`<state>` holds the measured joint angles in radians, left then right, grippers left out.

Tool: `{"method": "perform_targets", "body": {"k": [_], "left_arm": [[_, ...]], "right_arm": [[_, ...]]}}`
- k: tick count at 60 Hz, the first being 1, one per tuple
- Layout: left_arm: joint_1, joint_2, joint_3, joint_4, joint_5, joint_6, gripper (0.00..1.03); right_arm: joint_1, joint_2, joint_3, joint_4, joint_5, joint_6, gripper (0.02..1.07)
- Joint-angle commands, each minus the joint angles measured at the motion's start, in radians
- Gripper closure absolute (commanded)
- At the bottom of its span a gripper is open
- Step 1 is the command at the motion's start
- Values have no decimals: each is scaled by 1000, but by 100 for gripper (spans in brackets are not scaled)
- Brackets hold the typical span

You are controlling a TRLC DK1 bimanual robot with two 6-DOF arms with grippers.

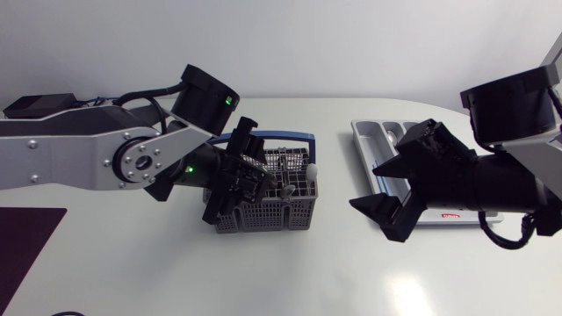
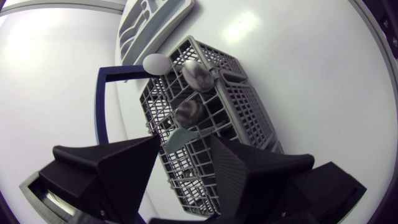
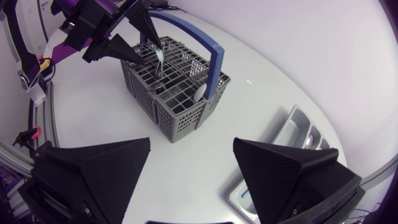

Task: Unload the cutlery basket into the drawer organizer.

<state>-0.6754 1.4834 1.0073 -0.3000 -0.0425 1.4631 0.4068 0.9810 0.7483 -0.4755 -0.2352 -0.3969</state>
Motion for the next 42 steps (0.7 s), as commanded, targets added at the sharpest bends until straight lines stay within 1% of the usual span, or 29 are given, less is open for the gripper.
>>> {"method": "perform_targets", "body": {"k": [1,3,5,11,18,23,42], "left_arm": [[-10,37,34,13,-26,55,47],[-10,46,33,21,-36,59,50],[-12,55,33,27,-54,68,56],[-13,64,31,45,-63,72,72],[-15,72,42,47,-69,65,84],[-19,75,45,48,-83,62,87],[-24,61,59,44,-114,57,89]], "right_arm": [[7,-25,-40,-14,4,-22,11],[7,-33,-43,-15,4,-23,11],[7,-42,-47,-17,4,-26,11],[3,-59,-52,-20,2,-37,11],[-3,-70,-56,-23,2,-45,11],[-5,-79,-61,-23,0,-46,11],[-8,-93,-55,-45,-1,-54,11]]}}
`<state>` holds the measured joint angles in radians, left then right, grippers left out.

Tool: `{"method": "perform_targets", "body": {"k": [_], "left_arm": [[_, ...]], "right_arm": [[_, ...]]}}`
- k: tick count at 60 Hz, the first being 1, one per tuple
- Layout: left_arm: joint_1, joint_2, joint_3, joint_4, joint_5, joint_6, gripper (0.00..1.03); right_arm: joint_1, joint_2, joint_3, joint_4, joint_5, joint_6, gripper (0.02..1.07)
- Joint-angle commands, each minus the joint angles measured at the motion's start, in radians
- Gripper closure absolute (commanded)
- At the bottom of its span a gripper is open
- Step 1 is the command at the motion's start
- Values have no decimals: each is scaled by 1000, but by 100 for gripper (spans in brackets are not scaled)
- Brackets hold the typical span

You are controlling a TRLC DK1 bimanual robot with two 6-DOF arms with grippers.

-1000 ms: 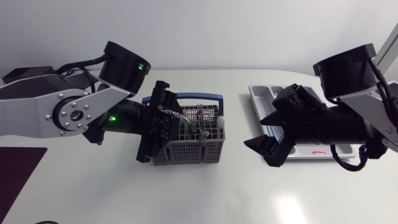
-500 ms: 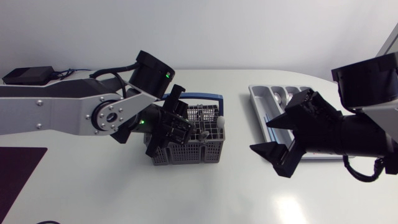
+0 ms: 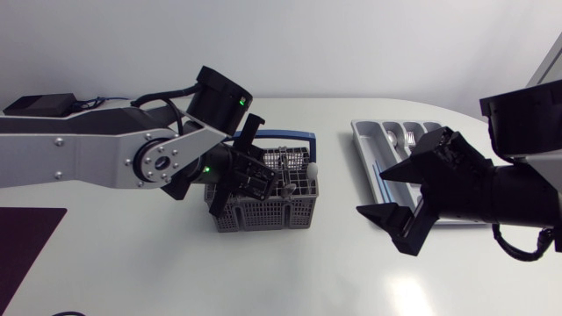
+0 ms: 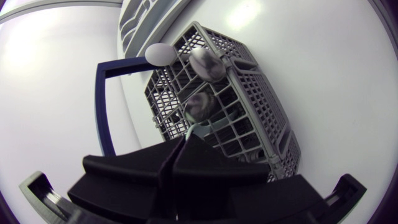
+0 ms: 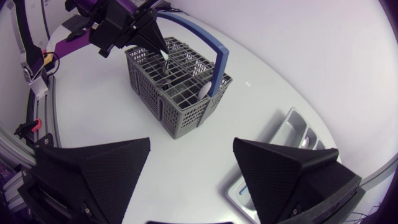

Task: Unload the cutlery basket into the drawer organizer.

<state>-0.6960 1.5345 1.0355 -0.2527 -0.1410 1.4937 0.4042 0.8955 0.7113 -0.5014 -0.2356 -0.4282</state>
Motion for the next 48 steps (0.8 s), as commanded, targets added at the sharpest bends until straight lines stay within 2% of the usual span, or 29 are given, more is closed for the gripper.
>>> {"method": "perform_targets", "body": {"k": [1,24,48], "left_arm": [[-3,7,32,-3,-16,25,90],[-10,-105,29,-3,-35,16,90],[-37,-217,46,-85,-35,34,90]], "right_arm": [[-4,-9,-18,-19,-1,-21,11],[7,-38,2,-58,-2,-20,11],[22,-93,34,-112,2,-7,11]]}}
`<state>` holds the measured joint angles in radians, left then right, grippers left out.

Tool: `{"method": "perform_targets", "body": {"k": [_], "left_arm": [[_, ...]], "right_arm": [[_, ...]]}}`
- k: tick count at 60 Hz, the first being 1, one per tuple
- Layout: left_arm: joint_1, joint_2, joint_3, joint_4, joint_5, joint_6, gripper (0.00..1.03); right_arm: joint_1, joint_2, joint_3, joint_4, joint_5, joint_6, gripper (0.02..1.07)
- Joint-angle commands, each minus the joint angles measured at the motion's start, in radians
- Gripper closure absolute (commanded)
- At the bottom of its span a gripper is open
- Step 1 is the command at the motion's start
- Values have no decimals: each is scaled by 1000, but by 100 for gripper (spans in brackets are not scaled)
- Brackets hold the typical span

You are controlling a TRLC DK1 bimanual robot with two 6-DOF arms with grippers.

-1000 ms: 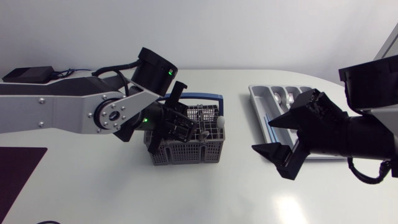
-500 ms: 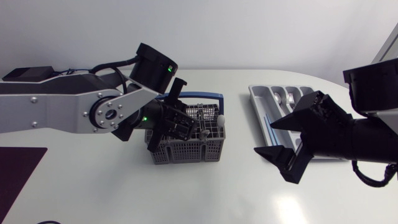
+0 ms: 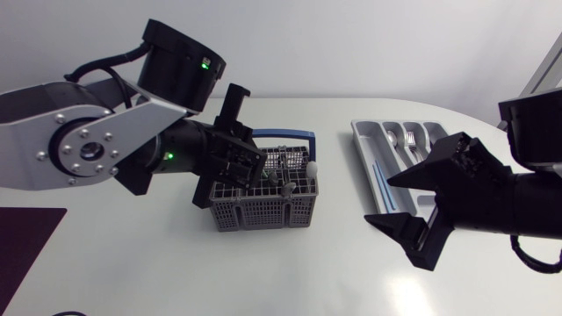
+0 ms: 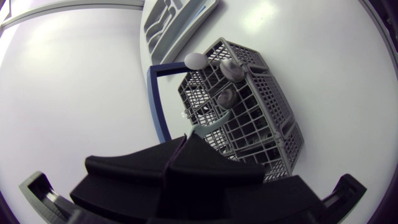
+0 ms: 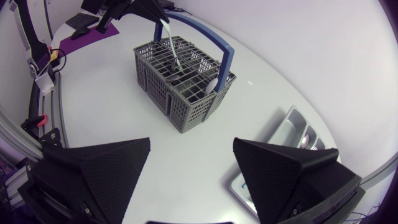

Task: Unload the cutlery basket into the drawer organizer.

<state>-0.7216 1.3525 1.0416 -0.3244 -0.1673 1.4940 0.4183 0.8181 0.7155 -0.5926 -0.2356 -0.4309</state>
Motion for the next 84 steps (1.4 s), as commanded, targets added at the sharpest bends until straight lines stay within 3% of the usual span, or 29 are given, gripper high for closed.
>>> {"method": "perform_targets", "body": {"k": [1,19,30,42,51,62,70,84], "left_arm": [[-12,-39,40,-16,-9,34,90],[-44,-162,51,-97,-11,-41,90],[-127,-185,159,-209,-9,-351,90],[-197,-128,236,-237,-1,-745,90],[-187,-26,365,-318,75,-991,90],[-91,114,488,-398,276,-1259,90],[-44,186,546,-450,376,-1354,90],[-27,264,635,-532,423,-1459,90]], "right_arm": [[10,-17,30,-23,1,-3,11],[65,-43,22,-9,27,35,11],[117,-114,-14,33,105,63,11],[295,-203,-68,88,315,83,11],[373,-220,-87,146,421,75,13],[451,-201,-122,274,542,37,21],[484,-149,-123,356,607,-9,30],[514,-65,-140,485,671,-115,45]]}}
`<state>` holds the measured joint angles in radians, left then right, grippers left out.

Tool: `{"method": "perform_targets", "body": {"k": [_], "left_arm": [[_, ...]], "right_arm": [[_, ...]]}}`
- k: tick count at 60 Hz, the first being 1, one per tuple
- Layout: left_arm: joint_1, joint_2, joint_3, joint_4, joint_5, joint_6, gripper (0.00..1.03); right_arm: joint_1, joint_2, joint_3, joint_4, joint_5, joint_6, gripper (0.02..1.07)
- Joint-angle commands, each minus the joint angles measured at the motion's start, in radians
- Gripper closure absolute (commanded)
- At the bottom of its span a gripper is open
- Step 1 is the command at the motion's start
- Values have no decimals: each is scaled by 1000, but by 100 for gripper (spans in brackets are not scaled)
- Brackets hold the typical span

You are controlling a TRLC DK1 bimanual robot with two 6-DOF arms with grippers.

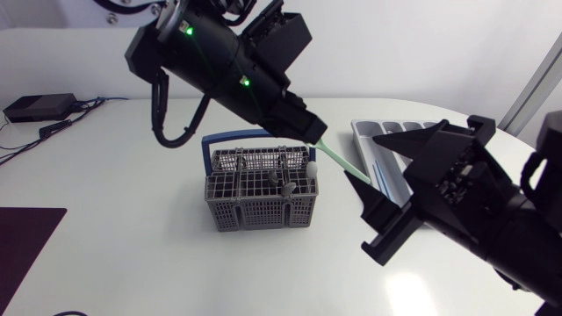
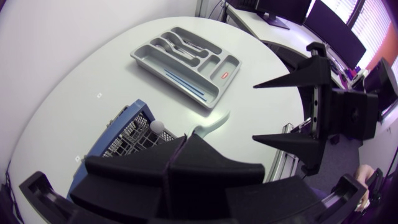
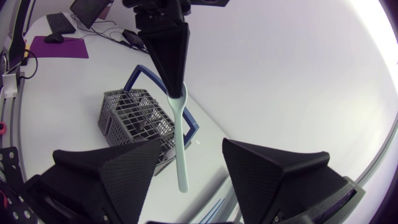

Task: Unload the cutlery basket into the drawer organizer.

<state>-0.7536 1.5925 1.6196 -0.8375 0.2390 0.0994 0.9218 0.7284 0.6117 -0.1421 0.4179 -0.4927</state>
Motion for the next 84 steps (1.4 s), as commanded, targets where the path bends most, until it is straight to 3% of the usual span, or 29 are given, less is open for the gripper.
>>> {"method": "perform_targets", "body": {"k": [1,18,27,58,78,80,84], "left_arm": [[5,27,63,-20,20,-70,90],[10,50,108,-81,77,-110,90],[7,53,112,-103,80,-109,90],[25,49,79,-123,79,-98,90],[14,52,92,-121,80,-99,90],[14,52,97,-121,79,-99,89],[20,53,112,-121,79,-101,75]], "right_arm": [[11,31,-41,52,21,-64,45],[2,114,-66,179,51,-144,48],[-1,163,-56,226,53,-165,57],[-3,236,-3,228,71,-207,96],[-6,236,5,191,73,-216,100],[-6,233,5,182,73,-218,100],[-6,226,5,159,68,-216,100]]}}
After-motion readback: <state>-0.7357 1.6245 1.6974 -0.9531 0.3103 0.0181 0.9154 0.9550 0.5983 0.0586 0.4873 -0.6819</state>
